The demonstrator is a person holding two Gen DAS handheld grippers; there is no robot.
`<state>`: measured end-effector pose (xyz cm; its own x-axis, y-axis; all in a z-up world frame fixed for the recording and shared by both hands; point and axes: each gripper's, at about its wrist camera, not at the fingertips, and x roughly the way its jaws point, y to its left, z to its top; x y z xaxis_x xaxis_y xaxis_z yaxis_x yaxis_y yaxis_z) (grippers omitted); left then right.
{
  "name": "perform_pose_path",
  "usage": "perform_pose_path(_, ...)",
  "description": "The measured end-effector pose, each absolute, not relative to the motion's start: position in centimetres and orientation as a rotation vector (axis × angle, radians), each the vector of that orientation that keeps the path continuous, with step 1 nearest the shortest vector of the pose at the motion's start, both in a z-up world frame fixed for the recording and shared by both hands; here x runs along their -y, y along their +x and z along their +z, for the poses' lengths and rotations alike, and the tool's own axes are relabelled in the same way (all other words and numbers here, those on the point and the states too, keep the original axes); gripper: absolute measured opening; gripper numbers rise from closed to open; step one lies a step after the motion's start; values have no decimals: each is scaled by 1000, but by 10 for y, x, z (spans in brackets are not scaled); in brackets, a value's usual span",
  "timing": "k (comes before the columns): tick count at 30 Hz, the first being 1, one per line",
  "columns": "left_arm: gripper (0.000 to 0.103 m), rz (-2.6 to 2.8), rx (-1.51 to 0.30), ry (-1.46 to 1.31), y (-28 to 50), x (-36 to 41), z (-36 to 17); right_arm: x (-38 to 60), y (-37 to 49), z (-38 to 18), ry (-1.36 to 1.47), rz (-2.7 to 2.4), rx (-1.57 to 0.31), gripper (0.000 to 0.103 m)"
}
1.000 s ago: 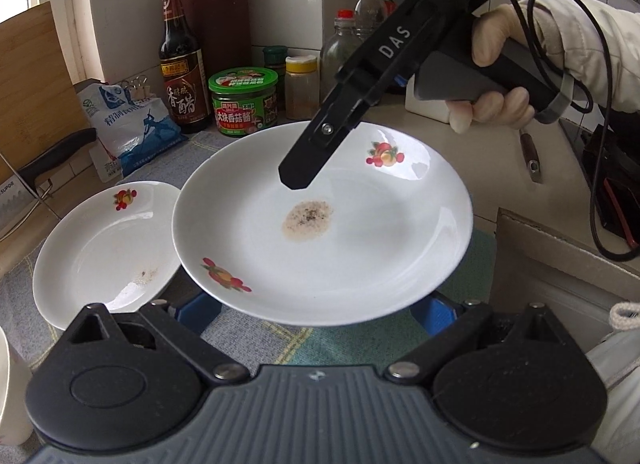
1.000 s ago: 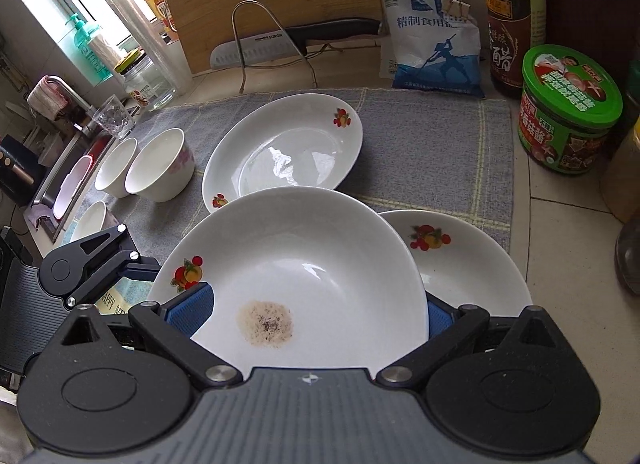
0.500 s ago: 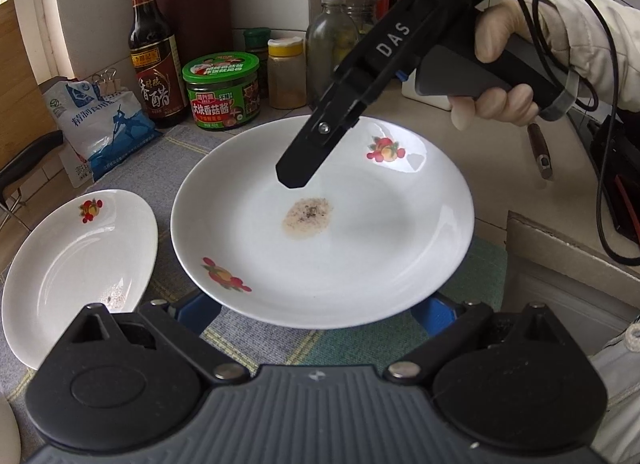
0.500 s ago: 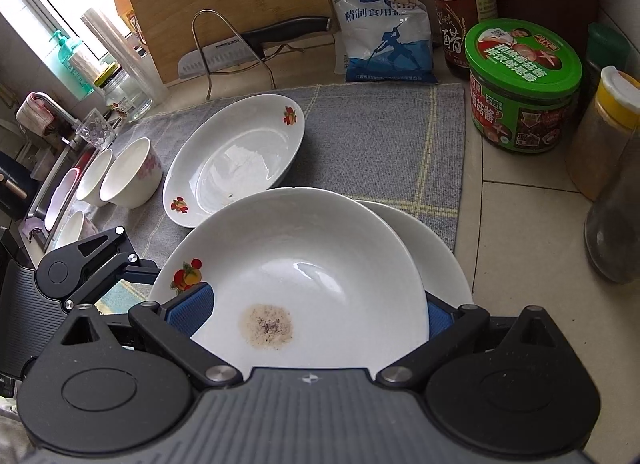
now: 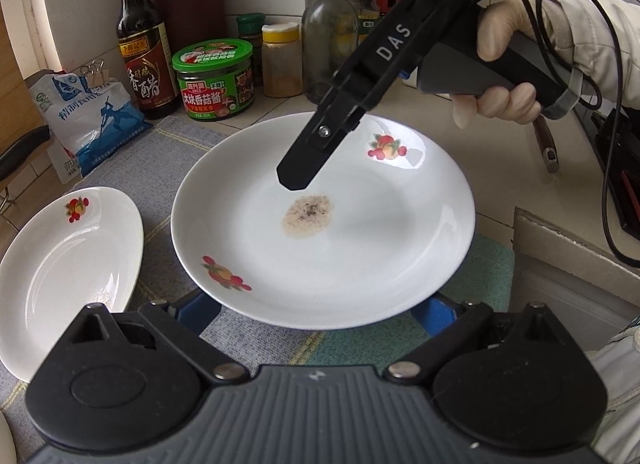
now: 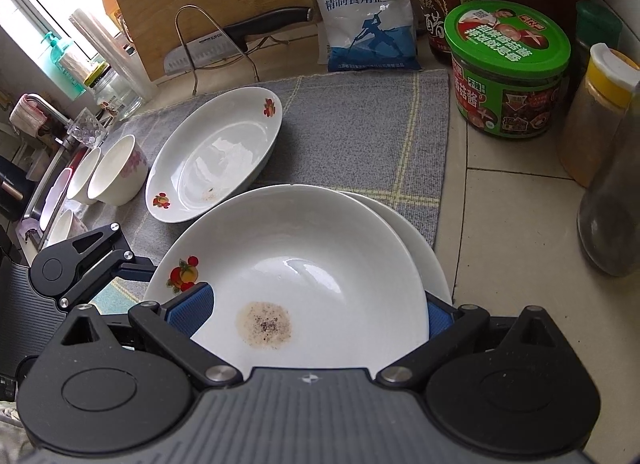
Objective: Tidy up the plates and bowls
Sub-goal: 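Lower the stained plate onto the other flower plate with the right gripper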
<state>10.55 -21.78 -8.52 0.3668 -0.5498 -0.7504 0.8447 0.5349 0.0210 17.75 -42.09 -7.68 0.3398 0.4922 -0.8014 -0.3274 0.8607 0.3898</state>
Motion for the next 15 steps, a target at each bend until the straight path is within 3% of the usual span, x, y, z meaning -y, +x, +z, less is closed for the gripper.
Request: perform_pose_path(15,100,-942,-793,449,112,218,-89,425,172,-80,176,508,-1113,103)
